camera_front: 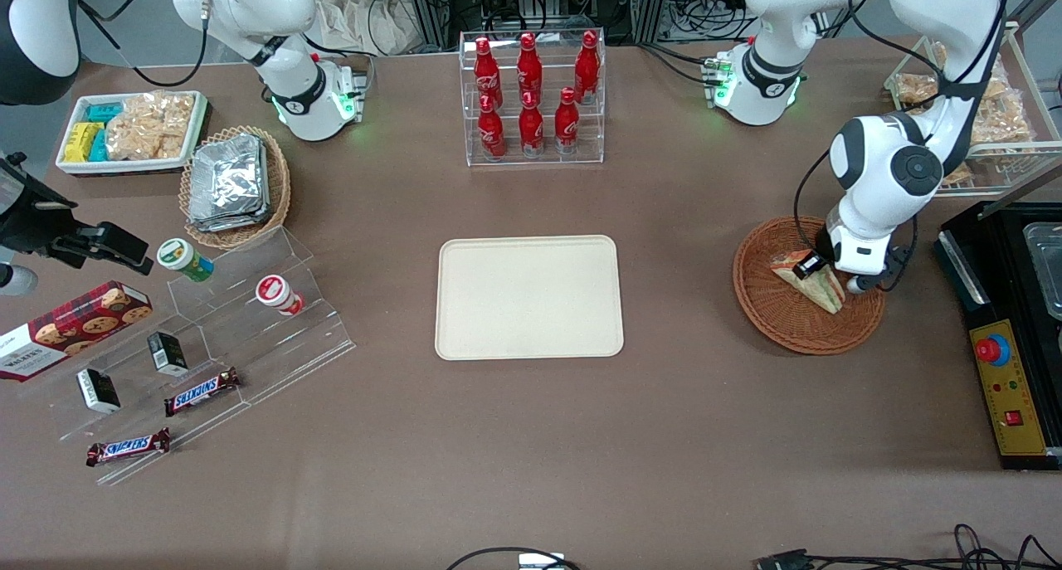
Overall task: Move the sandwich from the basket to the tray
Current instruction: 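Close the left gripper on the sandwich's wrapped edge, then lift the sandwich and carry it with the left gripper over the cream tray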
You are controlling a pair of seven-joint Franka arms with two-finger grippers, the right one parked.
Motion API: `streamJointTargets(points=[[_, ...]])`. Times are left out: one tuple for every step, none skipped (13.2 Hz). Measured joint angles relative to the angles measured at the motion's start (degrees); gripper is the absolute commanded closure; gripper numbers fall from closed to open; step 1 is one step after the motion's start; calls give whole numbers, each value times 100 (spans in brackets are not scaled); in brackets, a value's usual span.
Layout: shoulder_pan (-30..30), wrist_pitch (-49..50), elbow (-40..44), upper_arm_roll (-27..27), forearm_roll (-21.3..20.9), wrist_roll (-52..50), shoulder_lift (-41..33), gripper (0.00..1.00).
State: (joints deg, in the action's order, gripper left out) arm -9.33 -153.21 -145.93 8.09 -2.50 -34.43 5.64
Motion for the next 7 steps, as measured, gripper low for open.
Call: streamJointTargets(points=[[0, 25, 35, 5, -1, 2, -34, 100], [1, 135, 102, 16, -4, 11, -93, 100], [4, 388, 225, 37, -9, 33, -187, 100], [7, 751, 411, 87, -14, 87, -307, 100], [12, 1147, 646, 175, -14, 160, -443, 99], [19, 1478, 877, 271, -14, 218, -553, 99], [26, 1802, 1115, 376, -15, 325, -647, 100]])
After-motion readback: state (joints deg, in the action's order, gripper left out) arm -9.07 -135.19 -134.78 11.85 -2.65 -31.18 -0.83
